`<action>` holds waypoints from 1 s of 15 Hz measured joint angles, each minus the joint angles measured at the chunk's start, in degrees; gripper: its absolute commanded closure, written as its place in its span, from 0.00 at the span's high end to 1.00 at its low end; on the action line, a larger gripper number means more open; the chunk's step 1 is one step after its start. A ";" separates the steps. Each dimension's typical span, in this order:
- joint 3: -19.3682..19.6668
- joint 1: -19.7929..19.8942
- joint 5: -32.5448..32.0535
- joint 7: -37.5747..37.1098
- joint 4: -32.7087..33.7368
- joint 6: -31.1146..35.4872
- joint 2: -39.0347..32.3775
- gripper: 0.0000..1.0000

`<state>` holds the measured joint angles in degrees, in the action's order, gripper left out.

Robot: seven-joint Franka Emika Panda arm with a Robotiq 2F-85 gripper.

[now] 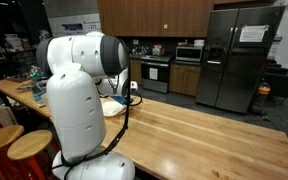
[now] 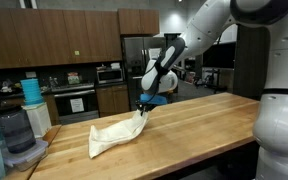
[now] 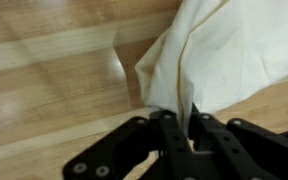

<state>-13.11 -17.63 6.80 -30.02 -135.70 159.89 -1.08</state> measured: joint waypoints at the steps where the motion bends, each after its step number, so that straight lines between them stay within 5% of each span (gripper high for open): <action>1: 0.00 0.00 0.00 0.00 0.00 0.00 0.00 0.15; 12: 0.00 0.00 0.00 0.00 0.00 0.00 0.00 0.15; 13: 0.00 0.00 0.00 0.00 0.00 0.00 0.00 0.04; 15: -0.08 0.01 0.00 0.00 0.00 0.00 -0.05 0.04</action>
<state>-13.20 -17.62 6.80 -30.02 -135.70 159.89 -1.13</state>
